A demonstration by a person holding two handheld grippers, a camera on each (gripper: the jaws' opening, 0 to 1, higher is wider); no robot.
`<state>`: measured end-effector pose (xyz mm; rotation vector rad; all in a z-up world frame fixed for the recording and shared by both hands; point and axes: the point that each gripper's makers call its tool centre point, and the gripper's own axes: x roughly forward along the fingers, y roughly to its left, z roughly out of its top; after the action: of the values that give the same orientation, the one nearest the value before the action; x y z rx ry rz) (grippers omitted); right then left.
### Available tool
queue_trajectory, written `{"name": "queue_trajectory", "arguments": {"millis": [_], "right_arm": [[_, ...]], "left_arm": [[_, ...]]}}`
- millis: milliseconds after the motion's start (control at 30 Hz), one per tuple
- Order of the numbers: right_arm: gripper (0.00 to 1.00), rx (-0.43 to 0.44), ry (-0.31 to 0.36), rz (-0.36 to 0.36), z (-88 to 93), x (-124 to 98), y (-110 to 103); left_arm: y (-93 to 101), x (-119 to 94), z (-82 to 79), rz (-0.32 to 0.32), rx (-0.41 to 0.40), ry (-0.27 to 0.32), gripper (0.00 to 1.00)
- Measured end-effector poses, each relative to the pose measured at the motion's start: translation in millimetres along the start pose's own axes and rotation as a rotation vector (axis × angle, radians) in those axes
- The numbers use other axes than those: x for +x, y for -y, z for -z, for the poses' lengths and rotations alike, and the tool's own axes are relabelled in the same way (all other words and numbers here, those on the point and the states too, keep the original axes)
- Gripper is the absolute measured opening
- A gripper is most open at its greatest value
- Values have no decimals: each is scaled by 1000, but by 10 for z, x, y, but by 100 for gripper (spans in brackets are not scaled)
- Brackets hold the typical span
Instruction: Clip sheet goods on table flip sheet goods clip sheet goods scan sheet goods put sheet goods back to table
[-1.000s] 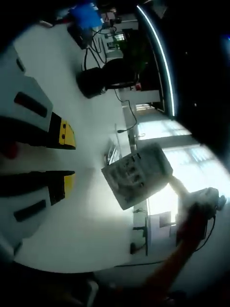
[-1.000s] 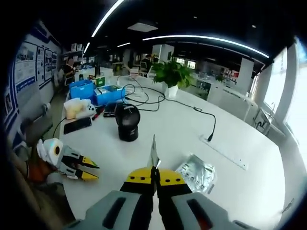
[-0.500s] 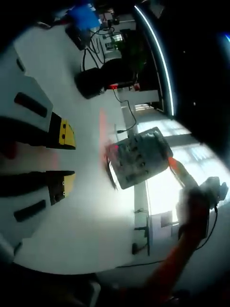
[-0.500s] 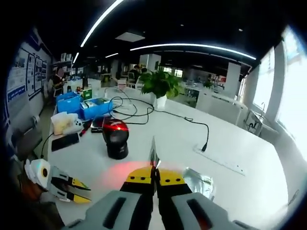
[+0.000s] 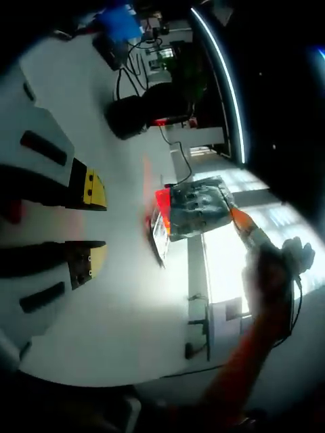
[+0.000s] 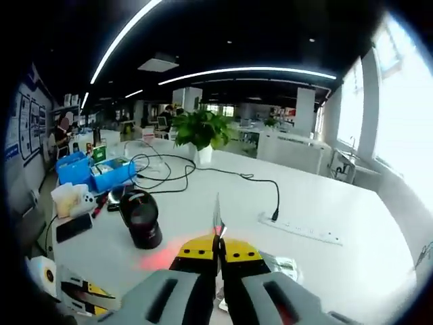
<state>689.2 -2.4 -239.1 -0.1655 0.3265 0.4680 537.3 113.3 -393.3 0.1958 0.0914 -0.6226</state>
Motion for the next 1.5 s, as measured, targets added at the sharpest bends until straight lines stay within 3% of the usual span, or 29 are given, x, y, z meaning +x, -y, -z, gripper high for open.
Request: {"name": "queue_trajectory", "arguments": {"millis": [400,833,1233,1500], "right_arm": [[0,55,49,50,-88,157,-27],[0,80,101,33,-202,283,-129],[0,53,84,30,-160,281,-125],[0,35,67,22,-150,188,-16]], "left_arm": [[4,-1,-3,2,-2,2,10],[2,-6,-3,1,-5,2,10],[24,-23,-6,5,-5,2,10],[15,-11,-1,3,-4,-1,10]]}}
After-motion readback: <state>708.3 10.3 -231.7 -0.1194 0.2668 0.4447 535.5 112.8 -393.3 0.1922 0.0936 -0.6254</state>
